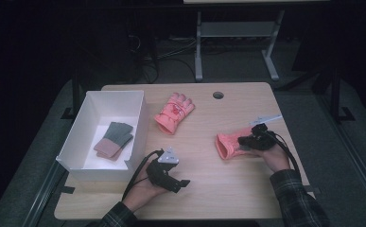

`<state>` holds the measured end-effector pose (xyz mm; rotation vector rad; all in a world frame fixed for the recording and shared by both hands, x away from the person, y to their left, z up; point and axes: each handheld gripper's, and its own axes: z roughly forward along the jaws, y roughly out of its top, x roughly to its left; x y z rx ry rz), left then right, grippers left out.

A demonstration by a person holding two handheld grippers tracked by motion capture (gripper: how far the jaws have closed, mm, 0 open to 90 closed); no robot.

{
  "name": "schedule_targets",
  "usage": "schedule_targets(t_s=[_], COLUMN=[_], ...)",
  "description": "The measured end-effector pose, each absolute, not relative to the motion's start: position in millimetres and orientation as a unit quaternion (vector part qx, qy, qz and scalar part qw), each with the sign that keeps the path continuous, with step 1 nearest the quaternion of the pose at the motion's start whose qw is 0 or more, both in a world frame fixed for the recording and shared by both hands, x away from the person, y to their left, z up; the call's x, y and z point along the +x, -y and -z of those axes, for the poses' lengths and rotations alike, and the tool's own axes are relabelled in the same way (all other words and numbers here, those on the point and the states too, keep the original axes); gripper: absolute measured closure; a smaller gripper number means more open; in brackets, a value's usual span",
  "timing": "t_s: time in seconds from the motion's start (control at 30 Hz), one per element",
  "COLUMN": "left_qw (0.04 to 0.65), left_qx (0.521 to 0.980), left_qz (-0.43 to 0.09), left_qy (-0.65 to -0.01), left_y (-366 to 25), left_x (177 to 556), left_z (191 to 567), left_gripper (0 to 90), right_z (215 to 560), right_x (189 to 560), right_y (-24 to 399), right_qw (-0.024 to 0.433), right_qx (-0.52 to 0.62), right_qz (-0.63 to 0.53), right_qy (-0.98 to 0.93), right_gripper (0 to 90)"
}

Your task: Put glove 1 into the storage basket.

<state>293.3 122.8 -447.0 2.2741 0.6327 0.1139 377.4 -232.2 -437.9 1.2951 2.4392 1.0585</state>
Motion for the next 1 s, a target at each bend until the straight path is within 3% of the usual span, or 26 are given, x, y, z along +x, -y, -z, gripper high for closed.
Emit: schedule_targets(t_s=[1.0], left_qw=[0.372], left_qx=[0.895], left_qz=[-0.044], left_qy=[-0.241], left_y=[-122], left_x=[293], left_z=[447], left_gripper=[16.4], right_z=[437], right_x=[309], right_y=[152], right_qw=[0.018], right_qx=[0.304], right_qz=[-0.368], right_qy=[-0.879], right_gripper=[89.8])
